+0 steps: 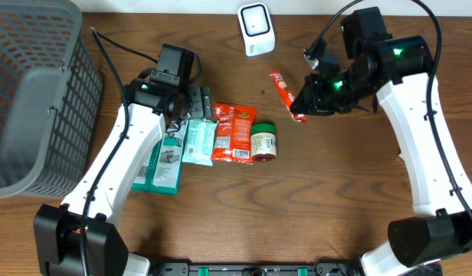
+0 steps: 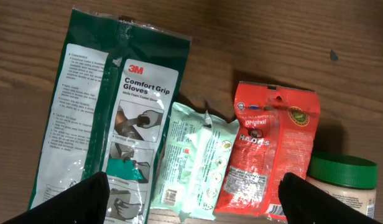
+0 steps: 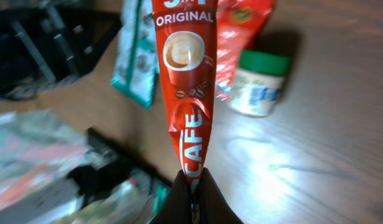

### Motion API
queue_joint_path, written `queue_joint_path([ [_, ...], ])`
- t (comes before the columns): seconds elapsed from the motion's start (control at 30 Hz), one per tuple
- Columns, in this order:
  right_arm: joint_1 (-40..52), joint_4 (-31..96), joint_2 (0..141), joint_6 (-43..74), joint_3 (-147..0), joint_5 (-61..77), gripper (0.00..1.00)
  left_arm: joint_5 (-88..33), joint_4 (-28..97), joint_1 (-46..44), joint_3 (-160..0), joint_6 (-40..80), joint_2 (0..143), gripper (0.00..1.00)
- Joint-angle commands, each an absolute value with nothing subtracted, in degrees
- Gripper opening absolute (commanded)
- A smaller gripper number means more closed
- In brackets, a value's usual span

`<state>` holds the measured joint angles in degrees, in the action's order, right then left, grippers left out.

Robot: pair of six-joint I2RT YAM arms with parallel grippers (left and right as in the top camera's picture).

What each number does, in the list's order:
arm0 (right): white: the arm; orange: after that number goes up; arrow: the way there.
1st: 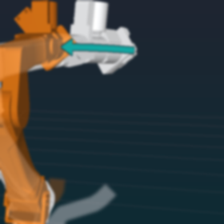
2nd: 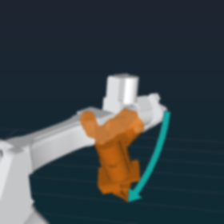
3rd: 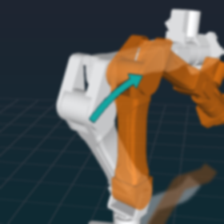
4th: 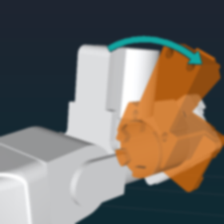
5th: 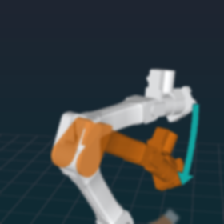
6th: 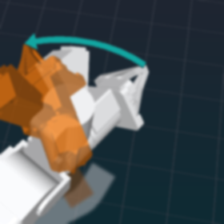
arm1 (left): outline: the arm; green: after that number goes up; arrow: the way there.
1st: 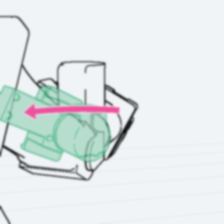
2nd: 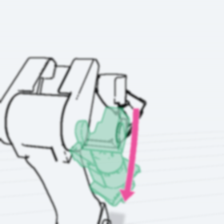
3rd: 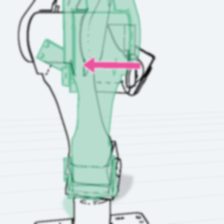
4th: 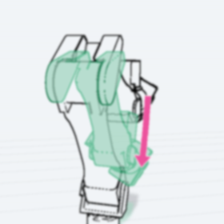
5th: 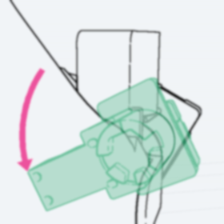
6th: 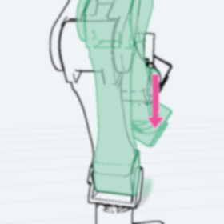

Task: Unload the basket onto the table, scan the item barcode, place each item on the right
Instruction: 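Carry the red stick up to the white scanner with the right gripper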

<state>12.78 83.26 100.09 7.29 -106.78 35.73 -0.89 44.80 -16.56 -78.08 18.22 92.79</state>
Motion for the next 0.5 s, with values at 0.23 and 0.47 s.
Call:
queue_joint_path([
  [0.23,10.37,83.37,100.53,-0.36,-108.05,53.63,0.01,0.05,44.93,-16.4,-77.89,18.74,92.9,0.87],
  [0.47,11.18,76.25,100.53,9.34,-108.92,46.85,0.01,0.05,44.93,-16.4,-77.89,18.74,92.9,0.87],
])
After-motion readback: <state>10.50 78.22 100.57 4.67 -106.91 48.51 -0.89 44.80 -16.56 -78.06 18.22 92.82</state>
